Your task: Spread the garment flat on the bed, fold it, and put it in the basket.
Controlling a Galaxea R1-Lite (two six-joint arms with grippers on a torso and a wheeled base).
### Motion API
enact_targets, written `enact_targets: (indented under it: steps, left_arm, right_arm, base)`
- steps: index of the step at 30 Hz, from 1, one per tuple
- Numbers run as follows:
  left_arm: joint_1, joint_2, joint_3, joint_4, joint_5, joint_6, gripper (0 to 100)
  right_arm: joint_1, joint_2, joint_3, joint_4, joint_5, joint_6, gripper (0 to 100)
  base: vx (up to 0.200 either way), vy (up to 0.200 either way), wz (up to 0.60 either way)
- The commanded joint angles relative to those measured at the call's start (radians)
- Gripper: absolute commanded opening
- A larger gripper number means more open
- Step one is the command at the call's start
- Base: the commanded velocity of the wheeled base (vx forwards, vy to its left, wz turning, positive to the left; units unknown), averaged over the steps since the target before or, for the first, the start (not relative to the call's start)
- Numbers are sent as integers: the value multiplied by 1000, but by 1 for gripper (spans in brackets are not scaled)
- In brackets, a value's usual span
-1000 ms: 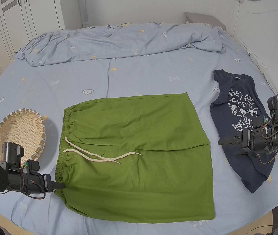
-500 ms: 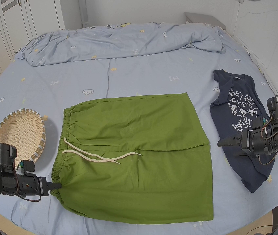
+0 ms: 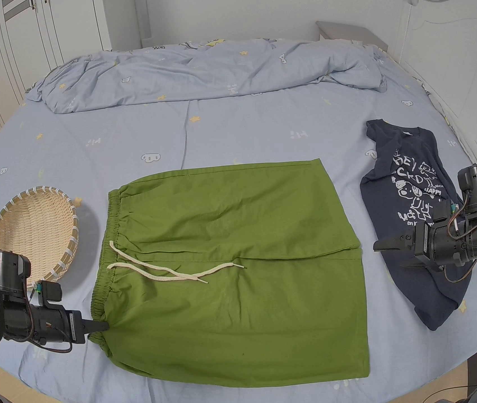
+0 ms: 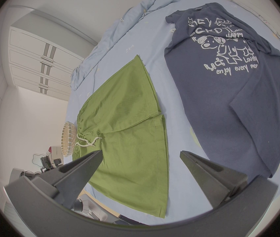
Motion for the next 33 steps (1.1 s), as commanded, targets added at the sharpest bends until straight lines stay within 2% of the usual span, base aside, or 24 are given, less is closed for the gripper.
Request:
enact_targets:
  steps: [1,6,7,12,18,28,33]
  left_arm:
    - [0,8,0,0,-1,-1,0]
    - [0,16,2,0,0,-1,0]
    - [0,16,2,0,-1,-1,100]
    - [-22,11,8,-2,-12,-4,100]
    - [-30,18,17,1,-67,-5,100]
    - [-40,87,21,-2,-75,-2,100]
    - [-36,-25,23,3,-92,-8,100]
  right_arm:
    - [0,2,0,0,0,0,100]
    - [0,2,0,0,0,0,100]
    - [0,2,0,0,0,0,100]
    - [0,2,0,0,0,0,100]
    - [-1,2,-2,0,0,0,100]
    - [-1,2,-2,0,0,0,100]
    - [-1,4,0,0,0,0,100]
  base:
    - [0,0,0]
    - [0,0,0]
    - [0,0,0]
    - [0,0,0]
    - [0,0,0]
    - [0,0,0]
    - [0,0,0]
